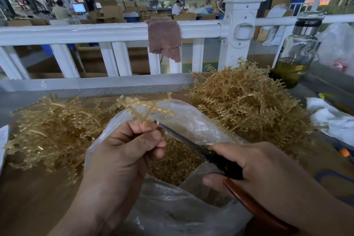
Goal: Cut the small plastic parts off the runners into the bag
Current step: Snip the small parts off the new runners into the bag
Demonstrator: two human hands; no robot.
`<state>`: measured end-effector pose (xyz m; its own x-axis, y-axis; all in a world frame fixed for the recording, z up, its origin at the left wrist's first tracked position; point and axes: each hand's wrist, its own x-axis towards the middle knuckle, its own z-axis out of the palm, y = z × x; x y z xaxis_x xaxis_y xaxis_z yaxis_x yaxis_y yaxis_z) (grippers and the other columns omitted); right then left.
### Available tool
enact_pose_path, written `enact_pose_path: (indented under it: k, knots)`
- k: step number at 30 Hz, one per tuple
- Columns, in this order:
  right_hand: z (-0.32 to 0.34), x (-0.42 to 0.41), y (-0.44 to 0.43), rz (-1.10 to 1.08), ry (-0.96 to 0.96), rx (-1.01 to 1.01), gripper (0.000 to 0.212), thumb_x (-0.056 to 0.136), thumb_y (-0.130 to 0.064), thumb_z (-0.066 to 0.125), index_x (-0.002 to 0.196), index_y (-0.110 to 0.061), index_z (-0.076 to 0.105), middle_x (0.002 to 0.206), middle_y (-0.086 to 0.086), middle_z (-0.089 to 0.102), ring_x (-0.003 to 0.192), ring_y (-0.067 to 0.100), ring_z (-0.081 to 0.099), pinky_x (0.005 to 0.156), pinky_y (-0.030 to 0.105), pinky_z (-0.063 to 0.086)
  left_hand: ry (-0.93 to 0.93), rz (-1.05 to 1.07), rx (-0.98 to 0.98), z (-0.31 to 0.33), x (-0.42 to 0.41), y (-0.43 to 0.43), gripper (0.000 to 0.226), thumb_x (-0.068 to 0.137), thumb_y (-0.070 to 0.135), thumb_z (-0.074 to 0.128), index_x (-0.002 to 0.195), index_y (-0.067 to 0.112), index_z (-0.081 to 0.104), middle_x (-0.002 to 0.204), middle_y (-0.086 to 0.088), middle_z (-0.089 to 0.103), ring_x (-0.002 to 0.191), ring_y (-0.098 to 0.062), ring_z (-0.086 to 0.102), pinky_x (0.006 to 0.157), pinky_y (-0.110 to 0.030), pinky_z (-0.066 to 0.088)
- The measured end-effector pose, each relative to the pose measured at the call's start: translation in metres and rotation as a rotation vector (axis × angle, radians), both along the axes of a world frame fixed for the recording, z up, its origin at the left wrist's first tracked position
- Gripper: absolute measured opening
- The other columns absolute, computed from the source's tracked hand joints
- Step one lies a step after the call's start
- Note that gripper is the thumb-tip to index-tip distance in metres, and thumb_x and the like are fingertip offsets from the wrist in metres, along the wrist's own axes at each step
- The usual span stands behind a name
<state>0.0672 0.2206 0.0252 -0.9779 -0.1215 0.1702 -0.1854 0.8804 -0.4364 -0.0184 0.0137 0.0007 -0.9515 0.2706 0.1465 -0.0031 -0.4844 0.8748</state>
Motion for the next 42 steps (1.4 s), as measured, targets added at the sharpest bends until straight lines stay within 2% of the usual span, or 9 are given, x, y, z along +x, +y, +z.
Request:
enact_pose_path:
  k: [9,15,19,21,25,28,31,38,42]
  knots:
    - [-0.001,-0.0003,0.0038,0.037,0.002,0.025,0.053,0.078,-0.078,0.053,0.101,-0.031,0.061,0.081,-0.016,0.062,0.069,0.002,0.058,0.059,0.016,0.042,0.0,0.004,-0.009,0.0018,0.0,-0.0021,0.011,0.064,0.011,0.072,0.062,0.021,0.07,0.067,-0.001,0.063,0.061,-0.011,0.063,0.054,-0.02,0.053]
    - [-0.0013,-0.0003,0.0039,0.029,0.004,0.018,0.053,0.078,-0.079,0.051,0.101,-0.032,0.061,0.082,-0.016,0.063,0.073,0.003,0.06,0.062,0.018,0.044,0.008,0.012,-0.017,0.002,-0.001,-0.003,0.022,0.065,0.0,0.074,0.064,0.021,0.067,0.069,-0.003,0.06,0.062,-0.013,0.062,0.053,-0.021,0.052]
    - [-0.0003,-0.0001,0.0048,0.022,-0.007,-0.016,0.059,0.076,-0.08,0.049,0.106,-0.031,0.061,0.083,-0.014,0.066,0.075,0.003,0.062,0.066,0.022,0.047,0.001,0.026,-0.005,0.0011,-0.0014,-0.0038,0.015,0.065,0.007,0.068,0.064,0.022,0.066,0.068,-0.002,0.059,0.059,-0.012,0.06,0.051,-0.02,0.05]
    - [0.0005,0.0,0.0045,0.026,-0.017,-0.013,0.058,0.076,-0.08,0.049,0.105,-0.031,0.061,0.083,-0.014,0.064,0.074,0.003,0.061,0.063,0.019,0.045,0.008,0.021,-0.018,0.0006,-0.0019,-0.0039,0.014,0.062,0.008,0.07,0.065,0.021,0.067,0.069,-0.002,0.06,0.06,-0.012,0.06,0.051,-0.02,0.05]
    - [0.0001,0.0002,0.0034,0.015,-0.034,0.008,0.063,0.073,-0.081,0.044,0.11,-0.032,0.06,0.086,-0.014,0.067,0.075,0.001,0.061,0.069,0.023,0.047,0.012,0.025,-0.03,-0.0007,-0.0032,-0.0053,0.014,0.061,0.009,0.074,0.066,0.021,0.068,0.07,-0.003,0.06,0.061,-0.012,0.06,0.052,-0.02,0.05]
    - [0.0004,-0.0001,0.0031,0.017,-0.031,0.025,0.063,0.073,-0.08,0.044,0.106,-0.03,0.061,0.082,-0.013,0.065,0.073,0.003,0.061,0.065,0.023,0.046,0.024,0.018,-0.039,-0.0004,-0.0029,-0.0056,0.02,0.058,0.005,0.078,0.064,0.021,0.069,0.069,-0.003,0.061,0.061,-0.013,0.06,0.052,-0.021,0.051]
    - [0.0009,0.0003,0.0021,0.009,-0.016,0.026,0.059,0.072,-0.079,0.043,0.103,-0.032,0.062,0.078,-0.012,0.064,0.071,0.004,0.06,0.063,0.02,0.044,0.025,0.019,-0.046,0.0001,-0.0014,-0.0042,0.018,0.065,0.003,0.075,0.065,0.02,0.069,0.068,-0.005,0.061,0.061,-0.013,0.061,0.053,-0.021,0.052]
    - [0.0023,0.0009,0.0016,0.024,0.019,0.022,0.048,0.076,-0.072,0.056,0.099,-0.031,0.065,0.079,-0.021,0.065,0.073,-0.003,0.061,0.062,0.012,0.043,0.022,0.028,-0.065,-0.0002,-0.0009,-0.0034,0.018,0.062,0.004,0.078,0.064,0.02,0.07,0.068,-0.005,0.063,0.061,-0.013,0.062,0.052,-0.021,0.052]
    - [0.0036,0.0009,-0.0002,0.03,0.02,0.018,0.045,0.078,-0.068,0.058,0.092,-0.027,0.064,0.077,-0.02,0.063,0.068,-0.002,0.06,0.059,0.012,0.041,0.023,0.03,-0.058,-0.0023,-0.002,-0.0035,0.016,0.068,0.005,0.07,0.063,0.02,0.07,0.068,-0.005,0.063,0.062,-0.013,0.062,0.053,-0.021,0.052]
